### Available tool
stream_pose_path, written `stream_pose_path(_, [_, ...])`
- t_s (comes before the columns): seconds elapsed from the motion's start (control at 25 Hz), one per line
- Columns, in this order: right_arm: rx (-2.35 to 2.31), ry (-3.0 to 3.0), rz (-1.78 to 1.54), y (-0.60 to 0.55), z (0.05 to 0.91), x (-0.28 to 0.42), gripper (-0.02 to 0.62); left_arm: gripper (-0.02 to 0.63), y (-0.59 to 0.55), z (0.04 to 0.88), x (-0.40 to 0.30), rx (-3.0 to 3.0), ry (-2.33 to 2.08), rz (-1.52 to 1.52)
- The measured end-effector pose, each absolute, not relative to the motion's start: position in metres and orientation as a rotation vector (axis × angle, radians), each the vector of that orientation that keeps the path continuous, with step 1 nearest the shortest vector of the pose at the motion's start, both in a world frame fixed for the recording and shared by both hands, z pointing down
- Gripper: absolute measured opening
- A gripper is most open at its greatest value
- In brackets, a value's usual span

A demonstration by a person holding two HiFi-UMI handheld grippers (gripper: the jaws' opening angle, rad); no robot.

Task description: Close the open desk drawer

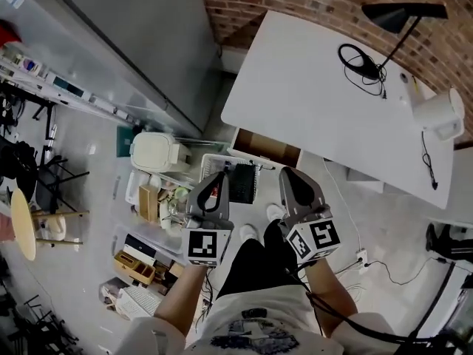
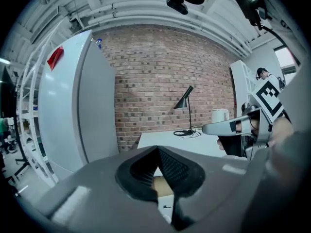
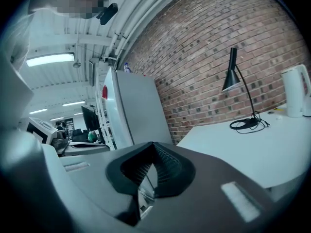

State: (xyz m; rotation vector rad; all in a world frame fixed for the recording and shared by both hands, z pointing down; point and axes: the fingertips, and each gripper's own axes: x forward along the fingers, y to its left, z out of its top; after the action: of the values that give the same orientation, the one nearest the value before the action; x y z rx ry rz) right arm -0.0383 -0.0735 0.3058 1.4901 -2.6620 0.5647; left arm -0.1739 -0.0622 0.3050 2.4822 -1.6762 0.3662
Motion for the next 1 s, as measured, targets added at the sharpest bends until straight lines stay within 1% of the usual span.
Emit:
stream_pose_path(0.24, [1.573,-2.596,0.614,-0.067,0.350,-0.021,0.023,0.000,-0.064,0.346,-0.161,2.488,-1.628,0.372])
stream_pose_path(1.0, [1.658,-2.544,0.665,-0.071,0.460,-0.009,0.023,0.000,-0.081,0.460,-0.145,2.521,-1.600,0.388])
